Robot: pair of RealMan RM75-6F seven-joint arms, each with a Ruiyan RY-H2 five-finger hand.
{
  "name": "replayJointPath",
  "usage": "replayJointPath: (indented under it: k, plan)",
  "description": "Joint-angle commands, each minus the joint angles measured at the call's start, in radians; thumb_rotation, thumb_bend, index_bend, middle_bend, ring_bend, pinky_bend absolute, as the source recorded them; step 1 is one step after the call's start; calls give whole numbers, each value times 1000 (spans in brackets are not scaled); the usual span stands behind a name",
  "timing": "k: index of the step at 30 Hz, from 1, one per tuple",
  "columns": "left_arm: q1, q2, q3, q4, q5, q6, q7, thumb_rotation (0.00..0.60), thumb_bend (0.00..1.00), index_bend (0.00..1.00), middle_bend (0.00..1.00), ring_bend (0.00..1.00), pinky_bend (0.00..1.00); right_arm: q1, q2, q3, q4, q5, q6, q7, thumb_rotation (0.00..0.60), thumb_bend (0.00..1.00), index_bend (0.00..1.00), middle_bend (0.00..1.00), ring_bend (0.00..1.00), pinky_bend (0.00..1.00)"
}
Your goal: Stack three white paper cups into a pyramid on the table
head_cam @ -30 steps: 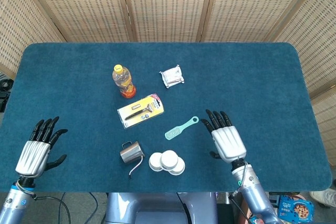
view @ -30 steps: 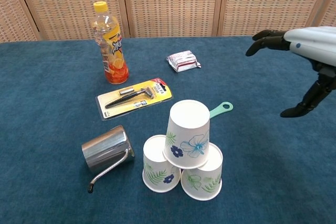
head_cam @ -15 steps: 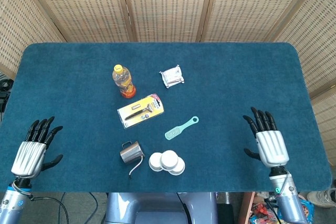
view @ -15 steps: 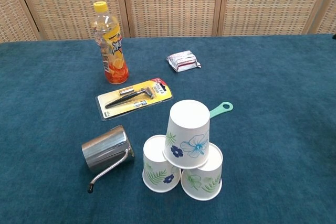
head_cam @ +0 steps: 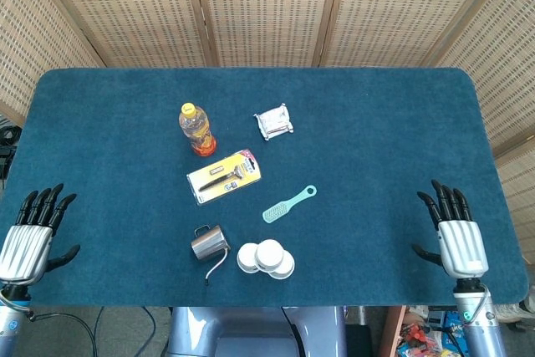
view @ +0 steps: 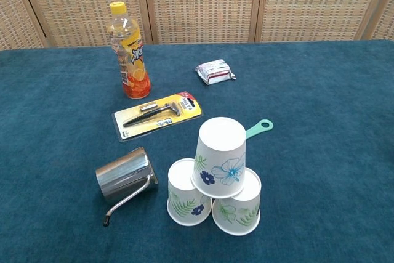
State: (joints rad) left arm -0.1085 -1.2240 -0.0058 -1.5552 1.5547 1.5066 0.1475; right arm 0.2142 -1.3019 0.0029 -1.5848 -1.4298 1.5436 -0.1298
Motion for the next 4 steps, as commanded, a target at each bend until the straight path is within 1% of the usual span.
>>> replayJointPath:
  k: [1, 4]
  plan:
    - [-1, -3, -2, 3, 3, 2, 0, 600, 225, 99, 0, 0, 0, -5, 1, 8, -3, -16, 7, 8, 600, 76, 172, 0, 0, 0]
    - [3, -5, 0, 0, 14, 13, -1, 600, 225, 98, 0, 0, 0, -12, 5, 12, -9, -33, 15, 10, 600, 76, 172, 0, 0, 0]
